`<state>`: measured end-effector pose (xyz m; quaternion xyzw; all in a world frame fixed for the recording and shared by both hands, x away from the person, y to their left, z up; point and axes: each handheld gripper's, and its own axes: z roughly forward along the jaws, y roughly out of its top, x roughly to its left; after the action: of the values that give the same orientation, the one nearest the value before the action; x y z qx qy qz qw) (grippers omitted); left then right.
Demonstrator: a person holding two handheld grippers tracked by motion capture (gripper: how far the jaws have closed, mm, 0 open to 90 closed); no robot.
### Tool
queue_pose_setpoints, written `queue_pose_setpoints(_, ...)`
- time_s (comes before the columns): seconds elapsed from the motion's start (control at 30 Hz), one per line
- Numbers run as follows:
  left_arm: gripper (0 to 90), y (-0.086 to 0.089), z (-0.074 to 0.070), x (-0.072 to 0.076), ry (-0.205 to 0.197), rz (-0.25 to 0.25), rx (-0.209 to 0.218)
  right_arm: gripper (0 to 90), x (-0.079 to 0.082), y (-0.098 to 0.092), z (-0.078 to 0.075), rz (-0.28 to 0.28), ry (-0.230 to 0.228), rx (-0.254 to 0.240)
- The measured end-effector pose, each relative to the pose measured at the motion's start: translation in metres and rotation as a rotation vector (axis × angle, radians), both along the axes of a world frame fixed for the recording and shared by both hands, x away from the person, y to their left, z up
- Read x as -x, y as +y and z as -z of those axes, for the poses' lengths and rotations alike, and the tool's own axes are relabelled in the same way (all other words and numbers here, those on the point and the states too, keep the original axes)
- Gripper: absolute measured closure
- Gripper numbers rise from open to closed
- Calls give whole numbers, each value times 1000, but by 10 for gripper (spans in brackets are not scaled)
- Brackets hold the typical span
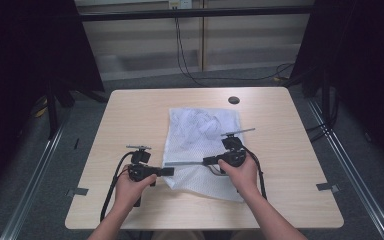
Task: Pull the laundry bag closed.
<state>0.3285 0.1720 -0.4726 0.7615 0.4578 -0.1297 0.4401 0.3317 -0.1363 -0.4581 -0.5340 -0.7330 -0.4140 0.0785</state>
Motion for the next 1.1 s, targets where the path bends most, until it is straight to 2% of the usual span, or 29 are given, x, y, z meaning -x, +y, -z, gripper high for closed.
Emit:
queue_pose_setpoints(0.23,892,2,0,-1,-3,1,-3,869,0,-8,1,16,2,6)
queue_pose_setpoints(1.1,892,3,-1,0,4,5,-7,869,2,-13,1,14,3,9)
